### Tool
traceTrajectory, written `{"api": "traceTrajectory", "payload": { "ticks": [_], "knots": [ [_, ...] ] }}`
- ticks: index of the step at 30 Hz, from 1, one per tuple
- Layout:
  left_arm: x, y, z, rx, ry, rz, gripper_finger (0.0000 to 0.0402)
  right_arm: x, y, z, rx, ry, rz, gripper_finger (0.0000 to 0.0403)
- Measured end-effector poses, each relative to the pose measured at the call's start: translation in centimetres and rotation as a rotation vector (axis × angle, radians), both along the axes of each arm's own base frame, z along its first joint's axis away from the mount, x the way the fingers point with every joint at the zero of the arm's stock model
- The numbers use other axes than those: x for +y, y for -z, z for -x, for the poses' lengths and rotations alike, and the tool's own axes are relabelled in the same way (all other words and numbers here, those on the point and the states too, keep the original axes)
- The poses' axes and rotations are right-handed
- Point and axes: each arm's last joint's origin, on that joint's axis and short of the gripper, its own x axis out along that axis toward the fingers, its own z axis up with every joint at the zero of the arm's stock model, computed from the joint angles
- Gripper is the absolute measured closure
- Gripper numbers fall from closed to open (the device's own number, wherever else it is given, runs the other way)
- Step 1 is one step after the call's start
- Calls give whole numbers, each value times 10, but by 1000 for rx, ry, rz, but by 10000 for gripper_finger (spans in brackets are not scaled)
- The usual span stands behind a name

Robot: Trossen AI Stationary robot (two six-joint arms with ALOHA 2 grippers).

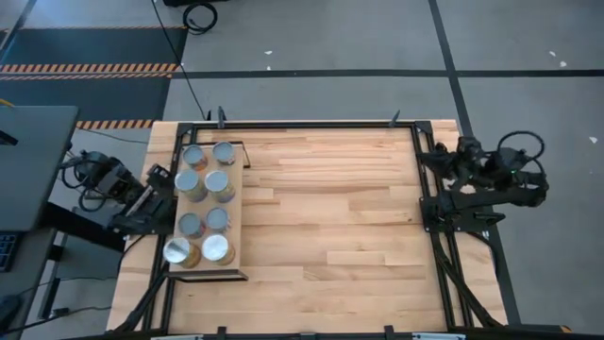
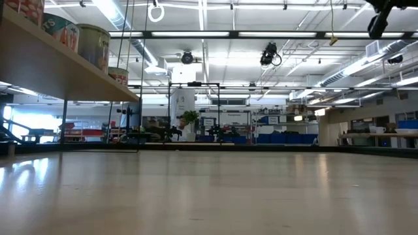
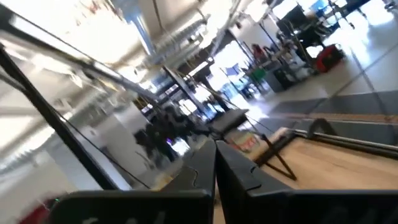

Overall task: Pick and place cans onto a shelf
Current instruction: Return to Home Position

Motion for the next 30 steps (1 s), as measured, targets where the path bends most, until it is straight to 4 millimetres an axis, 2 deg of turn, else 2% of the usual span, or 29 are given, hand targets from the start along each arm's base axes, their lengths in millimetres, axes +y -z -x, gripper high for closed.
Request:
{"api": "traceTrajectory", "payload": {
  "ticks": [4, 5, 7, 10, 13, 17, 20, 24, 30],
  "knots": [
    [-4, 8, -7, 13, 37, 65, 14, 0, -4, 4, -50, 1, 2, 385],
    [-5, 7, -8, -28, 53, 76, 14, -1, -6, 5, -67, 12, 2, 385],
    [-7, 11, -11, -102, 74, 106, 14, -1, -1, 0, -92, 39, -7, 386],
    [-13, 29, -21, -101, 129, 135, 14, 0, 10, -12, -160, 42, 15, 387],
    [-16, 34, -20, -141, 263, 181, 14, 2, 33, -26, -250, 53, 31, 386],
    [-15, 30, -16, -206, 336, 226, 14, 2, 71, -37, -385, 99, -11, 387],
    [-11, 20, -4, -327, 411, 215, 14, 1, 84, -44, -297, 113, -99, 386],
    [-14, 21, -2, -359, 495, 116, 14, 0, 91, -47, -255, 132, -138, 385],
    [-15, 22, 0, -143, 733, 202, 14, 0, 92, -48, -194, 174, -6, 384]
  ]
}}
